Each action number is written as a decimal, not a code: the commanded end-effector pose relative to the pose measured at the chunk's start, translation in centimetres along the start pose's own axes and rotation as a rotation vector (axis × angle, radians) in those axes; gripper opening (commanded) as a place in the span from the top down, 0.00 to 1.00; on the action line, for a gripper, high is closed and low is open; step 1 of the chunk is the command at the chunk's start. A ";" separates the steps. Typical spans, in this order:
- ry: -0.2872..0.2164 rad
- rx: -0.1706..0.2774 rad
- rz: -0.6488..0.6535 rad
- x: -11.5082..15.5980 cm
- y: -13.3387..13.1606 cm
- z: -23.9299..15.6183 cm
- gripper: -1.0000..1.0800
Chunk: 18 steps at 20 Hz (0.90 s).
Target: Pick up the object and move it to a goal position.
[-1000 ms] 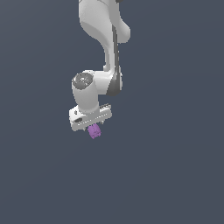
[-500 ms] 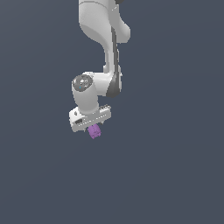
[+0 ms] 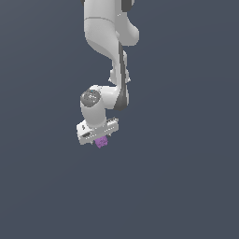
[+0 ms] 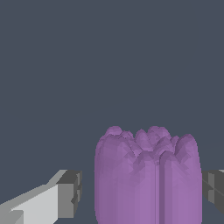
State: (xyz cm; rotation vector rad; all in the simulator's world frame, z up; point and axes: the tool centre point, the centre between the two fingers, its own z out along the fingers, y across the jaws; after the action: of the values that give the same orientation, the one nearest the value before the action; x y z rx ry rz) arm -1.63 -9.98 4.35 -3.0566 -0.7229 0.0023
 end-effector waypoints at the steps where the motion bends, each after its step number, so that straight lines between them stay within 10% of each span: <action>1: 0.001 -0.001 -0.001 0.1 0.1 0.4 0.04; 2: 0.001 -0.001 -0.001 0.1 0.1 0.4 0.04; 3: 0.001 -0.001 -0.001 0.1 0.1 0.4 1.00; 18: 0.002 -0.002 0.000 0.5 0.0 -0.5 1.00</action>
State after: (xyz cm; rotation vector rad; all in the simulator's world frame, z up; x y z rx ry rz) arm -1.38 -9.90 4.43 -3.0578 -0.7219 0.0007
